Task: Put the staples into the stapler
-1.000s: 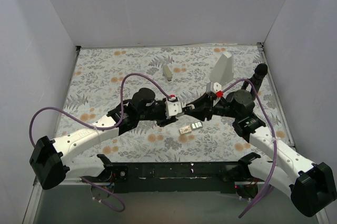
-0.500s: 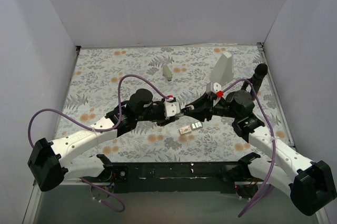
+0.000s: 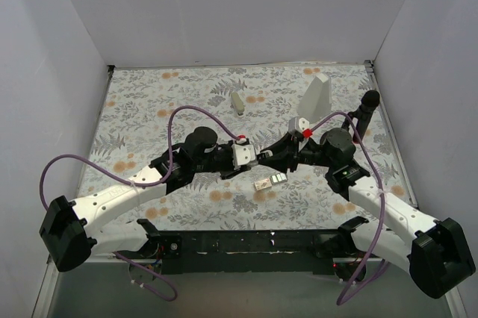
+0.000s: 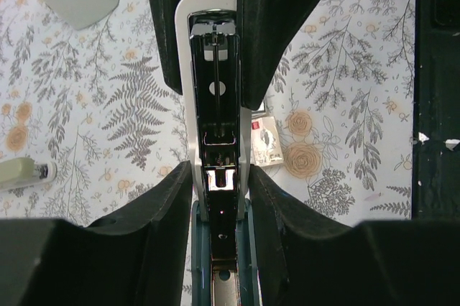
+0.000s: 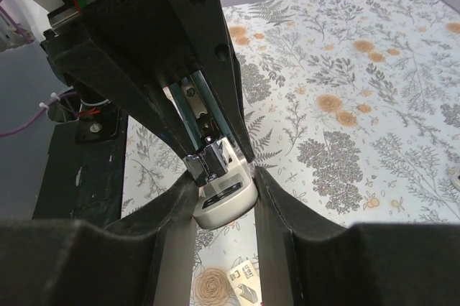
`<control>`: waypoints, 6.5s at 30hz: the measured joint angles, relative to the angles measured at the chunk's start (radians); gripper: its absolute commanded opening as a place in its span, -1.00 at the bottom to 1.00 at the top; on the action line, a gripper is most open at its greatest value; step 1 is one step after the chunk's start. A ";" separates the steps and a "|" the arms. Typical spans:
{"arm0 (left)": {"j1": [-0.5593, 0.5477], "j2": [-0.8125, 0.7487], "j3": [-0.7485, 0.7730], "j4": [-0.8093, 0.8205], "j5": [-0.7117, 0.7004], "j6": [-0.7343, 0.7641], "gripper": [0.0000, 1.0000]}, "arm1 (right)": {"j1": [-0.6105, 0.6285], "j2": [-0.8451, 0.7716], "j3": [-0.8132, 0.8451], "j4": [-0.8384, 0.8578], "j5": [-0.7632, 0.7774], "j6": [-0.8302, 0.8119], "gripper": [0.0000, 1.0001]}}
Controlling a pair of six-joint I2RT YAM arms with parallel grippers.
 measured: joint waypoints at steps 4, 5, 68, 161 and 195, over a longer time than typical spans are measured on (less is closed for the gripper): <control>-0.001 0.004 0.001 -0.060 -0.047 0.002 -1.00 | 0.008 0.049 -0.014 0.018 0.000 -0.001 0.01; -0.002 0.010 0.003 -0.077 -0.060 0.004 -1.00 | 0.011 0.067 -0.016 0.018 -0.001 -0.001 0.15; 0.111 0.575 0.241 -0.584 -0.288 0.149 0.21 | 0.005 -0.195 -0.084 -0.378 0.454 -0.028 0.69; 0.299 -0.381 -0.270 0.331 -0.407 -0.354 0.97 | 0.111 0.731 0.687 -0.503 0.859 -0.163 -0.97; 0.014 0.047 0.224 -0.284 0.209 0.140 0.23 | 0.294 0.053 0.407 -0.909 0.418 -0.472 -0.97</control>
